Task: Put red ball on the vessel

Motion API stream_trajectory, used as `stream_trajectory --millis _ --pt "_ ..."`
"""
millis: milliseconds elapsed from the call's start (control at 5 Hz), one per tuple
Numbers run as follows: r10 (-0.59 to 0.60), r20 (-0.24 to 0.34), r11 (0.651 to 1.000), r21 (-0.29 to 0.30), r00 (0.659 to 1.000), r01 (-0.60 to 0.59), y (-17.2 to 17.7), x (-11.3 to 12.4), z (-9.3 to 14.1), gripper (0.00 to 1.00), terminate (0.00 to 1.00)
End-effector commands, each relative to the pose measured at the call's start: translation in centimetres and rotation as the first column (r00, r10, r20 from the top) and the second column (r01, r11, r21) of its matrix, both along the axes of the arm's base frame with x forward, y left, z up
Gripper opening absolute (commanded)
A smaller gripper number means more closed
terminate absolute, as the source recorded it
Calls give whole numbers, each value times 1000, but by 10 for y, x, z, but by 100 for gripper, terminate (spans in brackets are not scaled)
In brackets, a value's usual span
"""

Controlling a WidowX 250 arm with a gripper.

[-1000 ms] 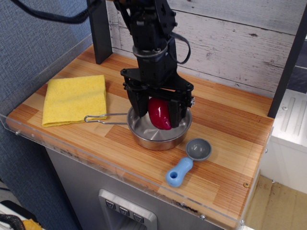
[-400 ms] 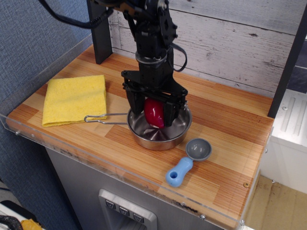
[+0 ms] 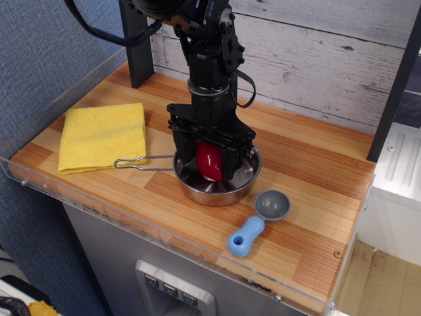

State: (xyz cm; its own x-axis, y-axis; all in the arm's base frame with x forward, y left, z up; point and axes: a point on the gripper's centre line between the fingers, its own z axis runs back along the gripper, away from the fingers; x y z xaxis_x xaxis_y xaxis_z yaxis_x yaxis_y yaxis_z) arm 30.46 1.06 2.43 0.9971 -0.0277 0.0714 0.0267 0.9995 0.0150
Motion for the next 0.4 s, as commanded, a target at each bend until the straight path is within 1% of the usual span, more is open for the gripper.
stream_trajectory --millis 0,200 --pt "-21 39 999 -36 999 23 -6 -2 27 100 0" --pt "-38 54 997 -69 998 41 -11 -3 43 100 0"
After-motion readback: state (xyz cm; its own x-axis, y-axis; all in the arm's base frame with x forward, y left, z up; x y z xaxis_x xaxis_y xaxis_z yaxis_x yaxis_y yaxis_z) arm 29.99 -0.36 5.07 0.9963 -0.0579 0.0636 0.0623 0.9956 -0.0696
